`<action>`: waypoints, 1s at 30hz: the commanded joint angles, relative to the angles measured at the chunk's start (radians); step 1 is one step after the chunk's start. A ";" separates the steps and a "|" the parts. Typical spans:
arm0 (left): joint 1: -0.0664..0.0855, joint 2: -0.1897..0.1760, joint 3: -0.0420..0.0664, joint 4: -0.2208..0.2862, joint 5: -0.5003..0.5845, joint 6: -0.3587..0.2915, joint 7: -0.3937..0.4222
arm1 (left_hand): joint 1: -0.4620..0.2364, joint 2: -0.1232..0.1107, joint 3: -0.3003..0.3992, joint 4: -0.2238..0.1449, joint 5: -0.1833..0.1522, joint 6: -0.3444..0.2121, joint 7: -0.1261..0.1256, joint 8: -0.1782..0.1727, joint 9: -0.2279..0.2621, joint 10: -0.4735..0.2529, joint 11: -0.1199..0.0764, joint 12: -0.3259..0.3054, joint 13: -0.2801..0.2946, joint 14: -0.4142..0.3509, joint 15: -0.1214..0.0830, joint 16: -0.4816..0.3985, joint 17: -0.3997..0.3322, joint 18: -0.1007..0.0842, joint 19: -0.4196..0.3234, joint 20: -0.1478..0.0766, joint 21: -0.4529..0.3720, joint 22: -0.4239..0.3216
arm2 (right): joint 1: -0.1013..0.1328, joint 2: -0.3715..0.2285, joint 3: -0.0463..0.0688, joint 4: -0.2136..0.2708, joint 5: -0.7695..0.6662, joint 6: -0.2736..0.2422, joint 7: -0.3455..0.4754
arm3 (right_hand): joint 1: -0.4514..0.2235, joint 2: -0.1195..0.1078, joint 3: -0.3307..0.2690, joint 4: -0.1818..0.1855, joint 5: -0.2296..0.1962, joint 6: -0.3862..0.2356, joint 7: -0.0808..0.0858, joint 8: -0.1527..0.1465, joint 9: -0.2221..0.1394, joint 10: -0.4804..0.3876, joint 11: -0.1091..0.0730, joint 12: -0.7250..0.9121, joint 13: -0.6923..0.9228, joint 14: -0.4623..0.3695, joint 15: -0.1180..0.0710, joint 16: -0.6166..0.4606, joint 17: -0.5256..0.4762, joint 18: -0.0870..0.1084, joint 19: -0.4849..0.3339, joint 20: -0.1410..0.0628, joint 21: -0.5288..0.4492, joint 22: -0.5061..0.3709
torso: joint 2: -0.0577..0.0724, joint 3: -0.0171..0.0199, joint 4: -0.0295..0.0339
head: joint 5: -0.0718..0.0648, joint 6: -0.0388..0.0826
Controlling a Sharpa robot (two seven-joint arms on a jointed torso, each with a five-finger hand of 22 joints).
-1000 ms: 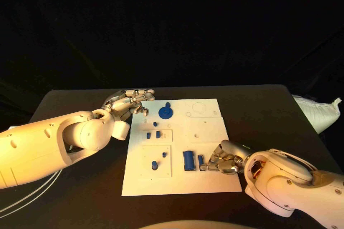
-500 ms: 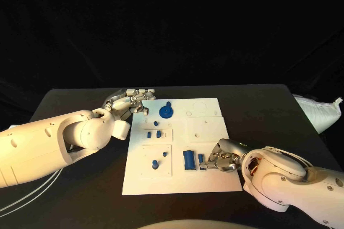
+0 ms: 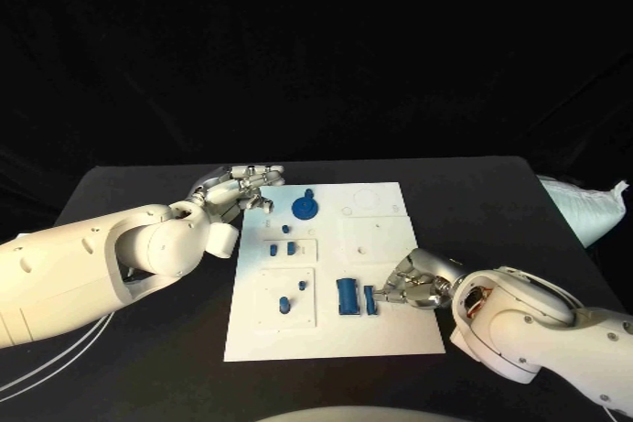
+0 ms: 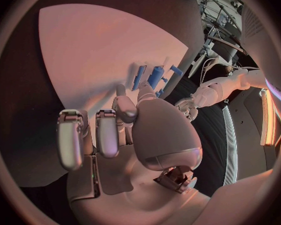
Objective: Assemble the parts on the task board
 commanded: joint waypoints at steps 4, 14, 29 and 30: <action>-0.007 0.014 0.000 -0.024 0.004 0.016 0.027 | -0.013 0.007 -0.016 0.007 0.002 -0.008 0.000 0.009 0.000 -0.011 -0.001 0.011 0.001 -0.025 0.001 -0.018 -0.035 0.019 -0.016 0.004 -0.036 -0.023 | 0.067 0.004 0.002 -0.115 0.542 -0.087 0.508 | 0.114 0.014 0.015 -0.064 -0.005 -0.045 0.024 -0.027 -0.017 -0.162 0.020 -0.371 -0.220 -0.024 0.023 -0.214 -0.279 0.060 -0.179 0.023 -0.209 -0.056 | -0.020 -0.0072 -0.0038 | -0.011 0.019; -0.023 0.076 0.000 -0.130 0.029 -0.013 0.072 | -0.016 0.016 -0.028 0.017 0.003 -0.011 0.000 0.009 -0.003 -0.026 0.012 -0.017 -0.032 -0.280 0.040 -0.482 -0.360 0.013 -0.270 0.036 -0.252 -0.149 | 0.129 0.117 0.003 -0.371 0.941 -0.003 0.781 | 0.291 0.044 0.074 -0.094 -0.099 -0.101 0.079 -0.045 -0.071 -0.320 0.103 -0.841 -0.721 -0.406 0.130 -1.036 -0.913 0.128 -0.631 0.114 -0.929 -0.631 | -0.068 -0.0214 -0.0152 | -0.021 0.066; -0.031 0.230 0.002 -0.335 0.041 -0.084 0.160 | -0.006 0.024 -0.094 0.016 0.005 -0.025 0.002 -0.050 -0.003 -0.108 0.072 -0.149 -0.038 -0.362 0.143 -0.945 -0.592 0.023 -0.535 0.169 -0.537 -0.438 | 0.138 0.304 0.009 -0.674 1.078 0.070 0.912 | 0.278 0.038 0.130 -0.140 -0.086 -0.099 0.091 -0.043 -0.189 -0.272 0.119 -0.890 -1.132 -0.253 0.143 -1.309 -1.177 0.149 -0.428 0.134 -1.206 -0.918 | -0.107 -0.0205 -0.0073 | -0.017 0.139; -0.032 0.234 0.002 -0.339 0.039 -0.085 0.162 | -0.005 0.025 -0.095 0.016 0.005 -0.023 0.004 -0.050 -0.003 -0.107 0.071 -0.150 -0.038 -0.360 0.143 -0.949 -0.594 0.023 -0.535 0.169 -0.538 -0.442 | 0.138 0.310 0.009 -0.681 1.078 0.070 0.915 | 0.275 0.036 0.132 -0.144 -0.085 -0.096 0.092 -0.043 -0.193 -0.267 0.117 -0.890 -1.143 -0.246 0.142 -1.318 -1.186 0.147 -0.418 0.134 -1.215 -0.930 | -0.106 -0.0202 -0.0072 | -0.017 0.141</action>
